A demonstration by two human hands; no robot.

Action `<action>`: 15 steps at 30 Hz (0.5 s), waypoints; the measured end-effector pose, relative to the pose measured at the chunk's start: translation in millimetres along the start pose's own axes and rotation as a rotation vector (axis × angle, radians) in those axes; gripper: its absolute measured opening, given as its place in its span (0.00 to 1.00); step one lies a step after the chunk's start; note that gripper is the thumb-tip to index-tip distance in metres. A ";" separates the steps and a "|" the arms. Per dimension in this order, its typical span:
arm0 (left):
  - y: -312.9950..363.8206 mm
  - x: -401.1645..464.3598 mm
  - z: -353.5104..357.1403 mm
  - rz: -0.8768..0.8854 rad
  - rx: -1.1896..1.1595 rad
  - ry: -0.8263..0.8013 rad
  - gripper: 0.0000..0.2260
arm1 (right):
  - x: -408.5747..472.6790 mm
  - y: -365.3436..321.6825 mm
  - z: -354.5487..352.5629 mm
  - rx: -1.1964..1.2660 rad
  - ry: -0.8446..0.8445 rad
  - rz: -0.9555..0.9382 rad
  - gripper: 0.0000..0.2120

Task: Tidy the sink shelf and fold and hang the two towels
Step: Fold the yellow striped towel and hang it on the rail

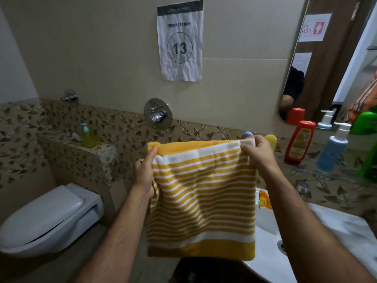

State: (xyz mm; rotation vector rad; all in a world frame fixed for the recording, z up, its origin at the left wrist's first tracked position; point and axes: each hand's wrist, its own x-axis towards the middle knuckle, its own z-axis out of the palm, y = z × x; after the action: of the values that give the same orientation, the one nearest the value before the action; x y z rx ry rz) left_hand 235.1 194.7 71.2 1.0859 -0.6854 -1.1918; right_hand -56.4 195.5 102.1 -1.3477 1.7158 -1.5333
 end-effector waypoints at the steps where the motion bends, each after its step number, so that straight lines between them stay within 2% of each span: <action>1: 2.8 -3.1 5.4 0.015 -0.001 -0.019 0.27 | -0.7 7.0 2.3 -0.067 -0.027 0.029 0.09; 4: 9.2 -9.5 18.1 0.046 -0.011 -0.078 0.22 | -7.1 18.7 11.8 -0.264 -0.161 0.093 0.17; 7: 8.4 -9.8 23.3 0.067 0.037 -0.173 0.16 | -22.4 16.2 29.3 -0.472 -0.160 -0.032 0.19; 9: 1.4 -11.2 25.5 0.065 0.107 -0.246 0.10 | -37.5 6.6 45.2 -0.422 -0.160 -0.218 0.16; 12: -10.7 -15.1 27.0 0.039 0.170 -0.300 0.09 | -65.7 -18.3 71.1 -0.152 -0.362 -0.369 0.08; 15: -17.4 -14.9 21.1 0.041 0.219 -0.330 0.12 | -79.2 -21.7 93.9 -0.134 -0.445 -0.429 0.12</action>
State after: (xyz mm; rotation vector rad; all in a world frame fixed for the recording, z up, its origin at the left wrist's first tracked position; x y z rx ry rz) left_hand 205.8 202.7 64.6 1.0581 -1.1090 -1.2959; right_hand 62.6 223.4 77.2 -2.0478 1.3238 -1.2018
